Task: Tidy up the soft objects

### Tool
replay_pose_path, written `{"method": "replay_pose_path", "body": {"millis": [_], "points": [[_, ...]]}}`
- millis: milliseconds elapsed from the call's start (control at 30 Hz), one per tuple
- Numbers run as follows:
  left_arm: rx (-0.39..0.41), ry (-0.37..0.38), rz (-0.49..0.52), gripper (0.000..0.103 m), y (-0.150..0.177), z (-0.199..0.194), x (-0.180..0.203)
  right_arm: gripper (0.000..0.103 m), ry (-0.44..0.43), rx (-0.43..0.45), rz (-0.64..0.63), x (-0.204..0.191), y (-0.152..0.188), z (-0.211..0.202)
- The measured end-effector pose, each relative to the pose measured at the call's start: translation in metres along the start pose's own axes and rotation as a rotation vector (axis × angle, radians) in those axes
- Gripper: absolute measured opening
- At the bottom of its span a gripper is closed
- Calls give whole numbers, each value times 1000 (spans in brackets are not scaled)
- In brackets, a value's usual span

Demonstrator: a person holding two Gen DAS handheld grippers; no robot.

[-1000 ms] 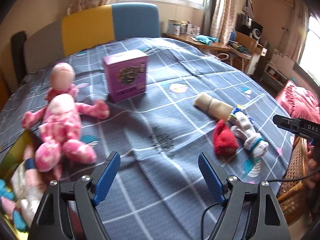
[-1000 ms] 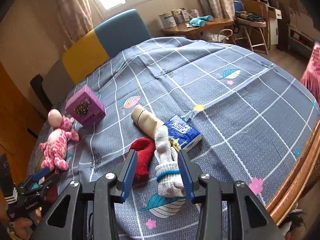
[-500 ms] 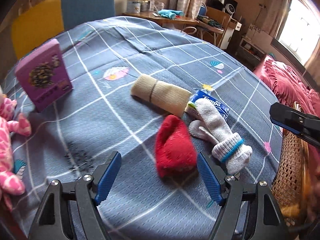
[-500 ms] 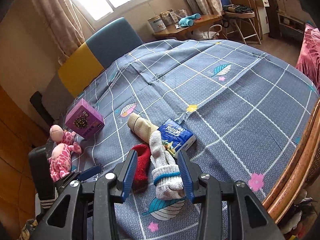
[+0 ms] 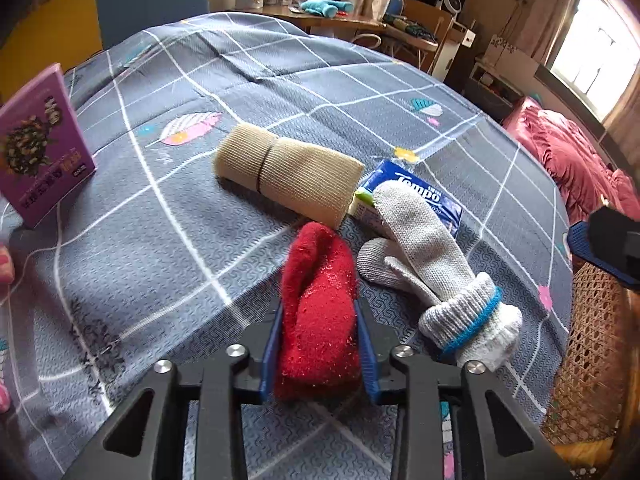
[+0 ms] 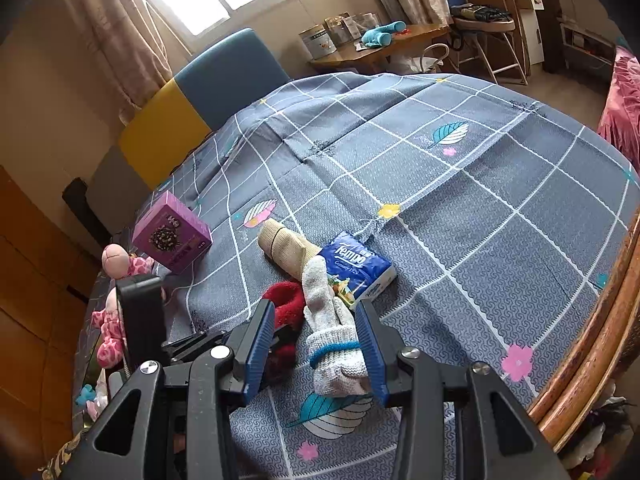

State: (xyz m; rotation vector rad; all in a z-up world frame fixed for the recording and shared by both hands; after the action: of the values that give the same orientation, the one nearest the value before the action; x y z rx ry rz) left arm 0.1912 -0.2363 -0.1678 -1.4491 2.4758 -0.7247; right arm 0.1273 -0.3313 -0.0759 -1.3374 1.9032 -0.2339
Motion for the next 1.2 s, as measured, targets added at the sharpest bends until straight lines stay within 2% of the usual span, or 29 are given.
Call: {"method": "replay_pose_path", "body": {"millis": [133,267,500,633,733,867,1000,1100,1200], "points": [[45,15,-32,33,4,-25,-13,42,-1,-16,-12,-2,2,2],[71,-17,-79,33,20,-51,-41,42,3,-31,-40,-6,5,4],[88,-163,-198,33,77,-87,-115,42,18,-73,-94,-13,11,11],[87,-241,-263,34,107,-90,-150,42,36,-83,-88,-12,13,13],[118,-224,-286,36,114,-88,-155,42,44,-97,-68,-8,14,14],[159,-257,-238,38,115,-83,-146,40,43,-111,-30,-3,13,16],[164,-237,-264,39,116,-85,-151,38,54,-144,-17,0,14,21],[168,-252,-252,39,115,-84,-150,38,90,-184,-40,-2,14,27],[178,-222,-282,40,116,-84,-152,38,111,-206,-47,-3,9,31]]}}
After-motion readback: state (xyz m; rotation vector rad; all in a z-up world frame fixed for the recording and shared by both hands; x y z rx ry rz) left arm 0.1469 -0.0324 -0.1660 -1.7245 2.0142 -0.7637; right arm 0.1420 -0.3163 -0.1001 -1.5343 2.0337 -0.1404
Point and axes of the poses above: each gripper's, at about its wrist camera, not at the fingertips, and z roughly the way its jaws point, x to its right, y to its underside, the point moved 10 cm from there along z, roughly the way its jaws point, and after that the axes turned 4 degrees about -y, right-handed, at the moved point
